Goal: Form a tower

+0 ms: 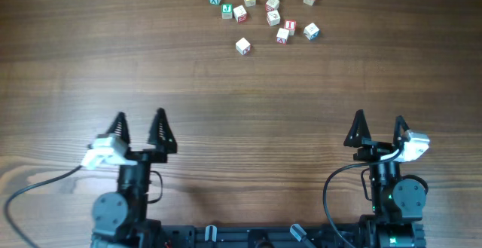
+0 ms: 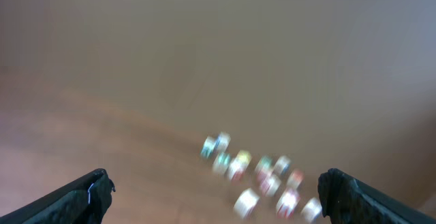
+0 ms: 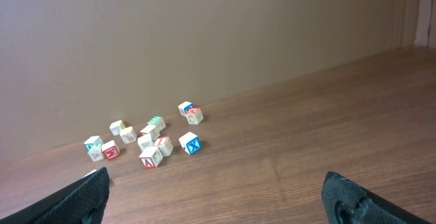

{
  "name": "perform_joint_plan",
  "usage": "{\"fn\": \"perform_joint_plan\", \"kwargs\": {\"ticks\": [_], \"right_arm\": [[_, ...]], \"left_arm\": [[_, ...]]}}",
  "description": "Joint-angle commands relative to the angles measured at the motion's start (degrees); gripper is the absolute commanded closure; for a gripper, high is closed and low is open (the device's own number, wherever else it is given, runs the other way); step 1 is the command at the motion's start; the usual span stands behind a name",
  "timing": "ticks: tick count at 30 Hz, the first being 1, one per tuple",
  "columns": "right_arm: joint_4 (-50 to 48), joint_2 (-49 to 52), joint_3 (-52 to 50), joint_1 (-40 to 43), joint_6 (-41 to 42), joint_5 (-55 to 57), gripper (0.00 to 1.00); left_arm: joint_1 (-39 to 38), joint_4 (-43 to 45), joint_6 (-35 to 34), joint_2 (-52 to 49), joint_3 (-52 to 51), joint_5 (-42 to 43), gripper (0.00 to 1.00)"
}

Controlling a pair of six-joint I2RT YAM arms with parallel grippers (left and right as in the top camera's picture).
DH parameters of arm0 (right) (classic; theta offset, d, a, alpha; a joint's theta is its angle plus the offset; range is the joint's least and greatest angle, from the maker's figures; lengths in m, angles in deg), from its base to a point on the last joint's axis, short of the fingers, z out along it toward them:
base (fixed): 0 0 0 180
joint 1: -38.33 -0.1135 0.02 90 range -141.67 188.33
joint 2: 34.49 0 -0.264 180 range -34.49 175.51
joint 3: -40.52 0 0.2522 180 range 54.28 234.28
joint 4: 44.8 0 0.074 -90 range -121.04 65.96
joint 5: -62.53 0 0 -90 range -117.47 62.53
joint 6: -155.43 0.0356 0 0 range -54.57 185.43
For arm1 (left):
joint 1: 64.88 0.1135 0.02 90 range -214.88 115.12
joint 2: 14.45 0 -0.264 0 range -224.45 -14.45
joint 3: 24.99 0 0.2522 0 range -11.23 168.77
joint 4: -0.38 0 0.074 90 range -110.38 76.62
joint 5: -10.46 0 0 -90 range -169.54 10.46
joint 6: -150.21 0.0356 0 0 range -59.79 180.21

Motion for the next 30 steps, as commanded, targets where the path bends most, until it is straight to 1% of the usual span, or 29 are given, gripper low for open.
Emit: {"fn": "perform_joint_plan", "kwargs": {"ticks": [1, 4, 6, 7, 10, 12, 15, 17, 18, 21, 22, 23, 24, 25, 26, 28, 30], "right_arm": [[-0.3, -0.4, -0.1, 0.2, 0.3, 0.7, 0.00], [-0.3, -0.4, -0.1, 0.2, 0.3, 0.7, 0.00], [-0.3, -0.4, -0.1, 0.2, 0.4, 0.7, 0.00], [-0.3, -0.4, -0.1, 0.2, 0.3, 0.7, 0.00], [-0.3, -0.4, -0.1, 0.2, 0.3, 0.7, 0.00], [-0.3, -0.4, -0.1, 0.2, 0.3, 0.7, 0.00], [-0.3, -0.4, -0.1, 0.2, 0.3, 0.7, 0.00], [-0.3, -0.4, -0.1, 0.2, 0.3, 0.7, 0.00], [-0.3, -0.4, -0.1, 0.2, 0.3, 0.7, 0.00], [-0.3, -0.4, -0.1, 0.2, 0.3, 0.7, 0.00], [-0.3, -0.4, -0.1, 0.2, 0.3, 0.7, 0.00], [-0.3, -0.4, -0.1, 0.2, 0.3, 0.7, 0.00], [-0.3, -0.4, -0.1, 0.2, 0.3, 0.7, 0.00], [-0.3, -0.4, -0.1, 0.2, 0.3, 0.7, 0.00], [-0.3, -0.4, -0.1, 0.2, 0.3, 0.7, 0.00], [-0.3, -0.4, -0.1, 0.2, 0.3, 0.7, 0.00], [-0.3, -0.4, -0.1, 0.2, 0.3, 0.7, 0.00]], "left_arm": [[-0.3, 0.2, 4.0, -8.1, 11.4, 1.0, 0.00], [-0.3, -0.5, 4.1, -19.2, 21.0, 4.5, 0.00], [-0.3, -5.0, 4.1, -29.7, 30.4, 9.1, 0.00], [-0.3, -8.7, 4.4, -35.2, 35.7, 11.6, 0.00], [-0.3, -17.6, 11.3, -50.9, 51.2, 20.3, 0.00], [-0.3, -24.2, 14.1, -61.0, 61.7, 24.1, 0.00], [-0.4, -34.0, 14.3, -75.8, 77.4, 24.8, 0.00], [-1.5, -37.9, 14.3, -84.3, 85.9, 24.8, 0.00], [-2.4, -37.4, 14.3, -87.0, 87.6, 24.8, 0.00], [-4.3, -35.7, 14.1, -90.8, 87.6, 24.7, 0.00], [-5.1, -34.9, 13.7, -92.5, 87.6, 26.6, 0.00], [-6.1, -33.2, 13.7, -94.3, 87.6, 28.0, 0.00], [-6.9, -31.9, 13.7, -95.6, 87.6, 27.9, 0.00], [-7.9, -30.1, 12.2, -98.2, 87.6, 27.1, 0.00], [-8.8, -28.1, 8.2, -100.9, 87.6, 25.4, 0.00], [-9.8, -25.2, 2.9, -105.1, 87.6, 22.4, 0.00], [-11.2, -21.0, -6.4, -112.2, 87.6, 15.1, 0.00]]}}
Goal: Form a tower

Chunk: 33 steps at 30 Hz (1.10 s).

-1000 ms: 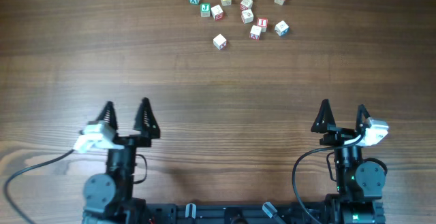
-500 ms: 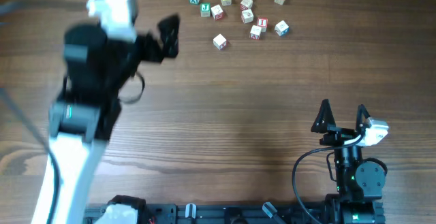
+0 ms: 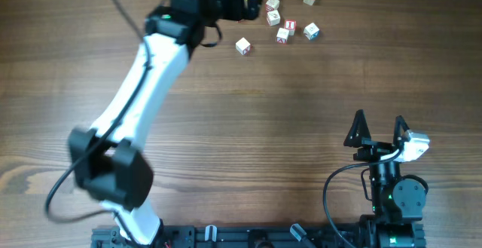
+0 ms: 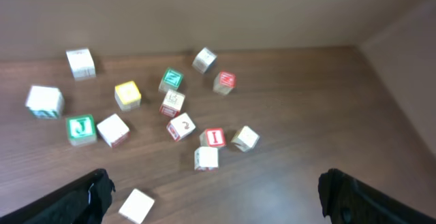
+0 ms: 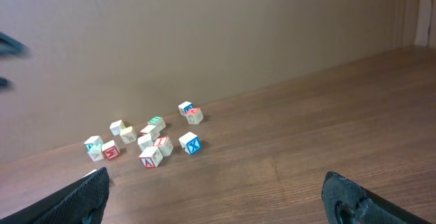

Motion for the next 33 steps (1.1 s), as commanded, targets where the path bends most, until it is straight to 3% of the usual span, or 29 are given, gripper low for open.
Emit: {"fn": "perform_joint_plan", "kwargs": {"ticks": [1, 4, 8, 15, 18, 19, 23, 30, 33], "right_arm": [[-0.3, -0.4, -0.1, 0.2, 0.4, 0.7, 0.00], [-0.3, -0.4, -0.1, 0.2, 0.4, 0.7, 0.00], [-0.3, -0.4, -0.1, 0.2, 0.4, 0.7, 0.00], [-0.3, -0.4, -0.1, 0.2, 0.4, 0.7, 0.00], [-0.3, -0.4, -0.1, 0.2, 0.4, 0.7, 0.00], [-0.3, -0.4, -0.1, 0.2, 0.4, 0.7, 0.00], [-0.3, -0.4, -0.1, 0.2, 0.3, 0.7, 0.00], [-0.3, -0.4, -0.1, 0.2, 0.4, 0.7, 0.00], [-0.3, -0.4, -0.1, 0.2, 0.4, 0.7, 0.00]], "left_arm": [[-1.6, 4.2, -15.6, -10.0, 0.2, -10.2, 0.00], [-2.5, 8.1, -17.5, -16.3, 0.2, -12.4, 0.00], [-3.7, 4.8, -19.5, -20.9, 0.2, -20.3, 0.00], [-5.6, 0.7, -31.4, -25.6, 0.2, -20.2, 0.00], [-6.7, 1.0, -31.6, -26.0, 0.2, -20.3, 0.00], [-6.8, 1.2, -31.7, -26.0, 0.2, -20.4, 0.04], [-6.8, 0.6, -31.6, -26.0, 0.2, -20.4, 0.48], [-6.8, -0.6, -30.7, -26.0, 0.2, -20.5, 0.68], [-6.8, -1.8, -25.7, -25.2, 0.2, -20.4, 0.73]]}}
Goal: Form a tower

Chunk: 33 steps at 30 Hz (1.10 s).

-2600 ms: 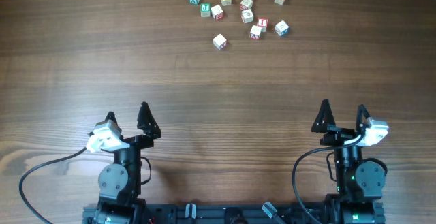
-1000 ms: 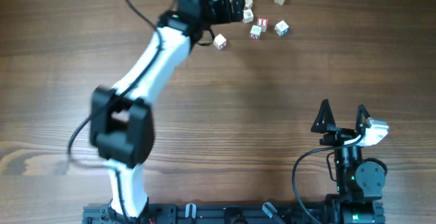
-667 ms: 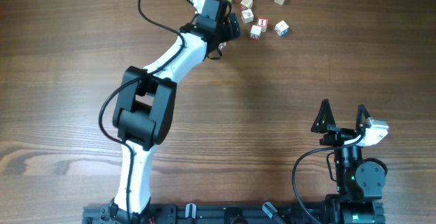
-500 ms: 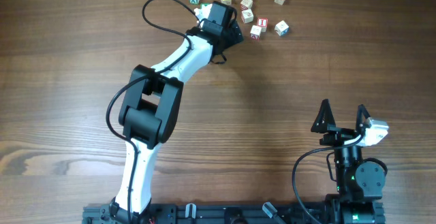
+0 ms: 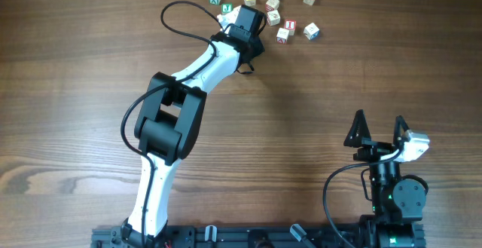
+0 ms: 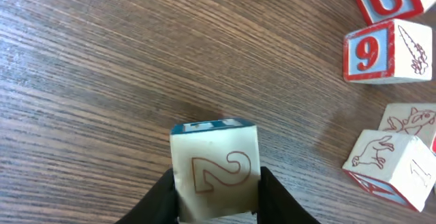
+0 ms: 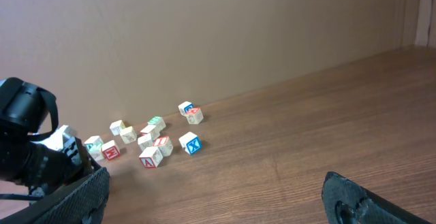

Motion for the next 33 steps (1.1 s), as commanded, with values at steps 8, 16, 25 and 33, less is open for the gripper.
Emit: {"fn": "perform_joint_plan", "kwargs": {"ticks": [8, 16, 25, 33], "right_arm": [[-0.3, -0.4, -0.1, 0.2, 0.3, 0.7, 0.00], [-0.3, -0.4, -0.1, 0.2, 0.3, 0.7, 0.00], [-0.3, -0.4, -0.1, 0.2, 0.3, 0.7, 0.00], [-0.3, -0.4, -0.1, 0.2, 0.3, 0.7, 0.00]], "left_arm": [[-4.7, -10.7, 13.0, 9.5, -0.3, 3.2, 0.73], [-17.8, -5.5, 13.0, 8.3, -0.3, 3.7, 0.69], [-21.8, -1.1, 13.0, 2.4, -0.3, 4.3, 0.63], [-21.9, -1.0, 14.5, 3.0, -0.2, 3.5, 0.27]]}}
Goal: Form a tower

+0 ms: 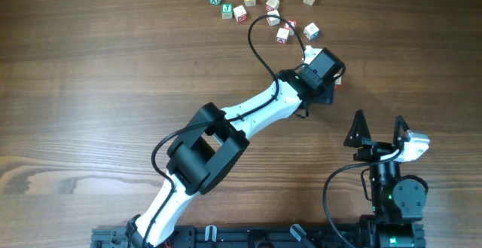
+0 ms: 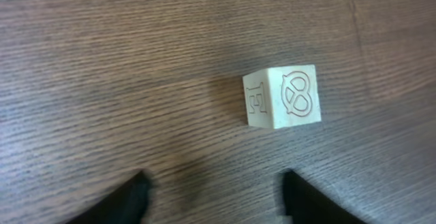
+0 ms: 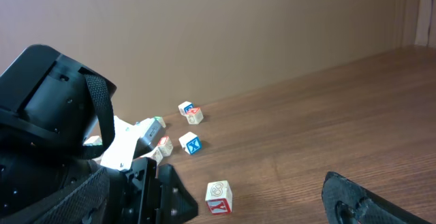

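Note:
A single wooden letter block (image 2: 283,106), with a pretzel drawing on one face, lies on the table just ahead of my left gripper (image 2: 218,198). That gripper is open, with nothing between its fingers. The right wrist view shows the same block (image 3: 219,197) with a red Y on its side, and the left fingers (image 3: 160,183) just to its left. From overhead the left gripper (image 1: 322,87) is stretched out to the middle right, with the block (image 1: 337,81) peeking out beside it. My right gripper (image 1: 379,130) stands open near the front edge.
Several more letter blocks (image 1: 273,7) lie scattered at the far edge of the table, among them a blue X block (image 3: 191,142). The left arm (image 1: 248,116) crosses the table diagonally. A brown wall rises behind the table.
My left gripper was shut on a block marked 2 beside the far cluster. Now it is open farther right and nearer, and a block lies loose in front of it.
Both grippers stood open near the front edge, with one block lying apart from the cluster. Then my left gripper was open over the blocks, then shut on that lone block. That spot is now bare and a block rests alone at the middle right. The right arm stayed put.

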{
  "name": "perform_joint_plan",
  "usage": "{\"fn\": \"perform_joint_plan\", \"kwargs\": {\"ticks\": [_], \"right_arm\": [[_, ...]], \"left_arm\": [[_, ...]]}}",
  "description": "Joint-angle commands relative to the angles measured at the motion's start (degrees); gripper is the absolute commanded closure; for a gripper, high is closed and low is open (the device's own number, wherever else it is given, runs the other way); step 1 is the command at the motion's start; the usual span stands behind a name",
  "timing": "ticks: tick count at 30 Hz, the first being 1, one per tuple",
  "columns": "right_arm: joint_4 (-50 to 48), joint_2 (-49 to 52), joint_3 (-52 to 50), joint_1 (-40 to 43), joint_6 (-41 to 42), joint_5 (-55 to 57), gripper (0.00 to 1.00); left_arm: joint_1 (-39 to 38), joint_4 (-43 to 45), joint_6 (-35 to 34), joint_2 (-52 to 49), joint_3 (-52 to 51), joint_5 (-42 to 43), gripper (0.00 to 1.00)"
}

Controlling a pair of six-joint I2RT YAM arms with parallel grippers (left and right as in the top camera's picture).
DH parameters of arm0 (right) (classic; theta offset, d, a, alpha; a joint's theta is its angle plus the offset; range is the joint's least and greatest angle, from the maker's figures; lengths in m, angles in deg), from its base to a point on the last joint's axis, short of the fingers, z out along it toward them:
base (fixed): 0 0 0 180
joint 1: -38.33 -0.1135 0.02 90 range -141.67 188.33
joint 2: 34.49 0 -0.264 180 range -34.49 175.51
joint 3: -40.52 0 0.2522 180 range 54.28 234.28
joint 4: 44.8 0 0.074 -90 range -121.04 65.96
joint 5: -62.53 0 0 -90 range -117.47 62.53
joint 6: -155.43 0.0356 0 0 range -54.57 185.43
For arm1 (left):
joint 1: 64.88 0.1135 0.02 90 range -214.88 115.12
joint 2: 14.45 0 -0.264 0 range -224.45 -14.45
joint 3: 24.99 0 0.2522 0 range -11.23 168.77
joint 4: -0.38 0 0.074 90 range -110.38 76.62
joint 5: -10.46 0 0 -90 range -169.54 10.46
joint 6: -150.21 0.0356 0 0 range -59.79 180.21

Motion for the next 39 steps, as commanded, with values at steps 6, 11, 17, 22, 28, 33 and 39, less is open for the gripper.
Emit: {"fn": "perform_joint_plan", "kwargs": {"ticks": [6, 11, 17, 22, 28, 33, 39], "right_arm": [[-0.3, -0.4, -0.1, 0.2, 0.3, 0.7, 0.00], [-0.3, -0.4, -0.1, 0.2, 0.3, 0.7, 0.00], [-0.3, -0.4, -0.1, 0.2, 0.3, 0.7, 0.00], [-0.3, -0.4, -0.1, 0.2, 0.3, 0.7, 0.00], [-0.3, -0.4, -0.1, 0.2, 0.3, 0.7, 0.00], [-0.3, -0.4, -0.1, 0.2, 0.3, 0.7, 0.00], [-0.3, -0.4, -0.1, 0.2, 0.3, 0.7, 0.00]], "left_arm": [[9.2, -6.0, 14.0, 4.5, 13.5, 0.0, 0.07], [17.0, -6.4, 28.4, 2.3, 16.5, 5.7, 0.14], [18.2, 2.6, 31.7, -5.1, 16.5, 7.2, 0.03], [18.1, 3.1, 31.6, -10.8, 16.5, 8.0, 0.05], [17.6, 4.0, 31.6, -12.9, 16.3, 9.7, 0.11], [17.7, 5.9, 31.5, -16.0, 16.3, 9.7, 0.23], [17.9, 8.3, 31.5, -17.4, 16.3, 7.4, 0.51]]}}
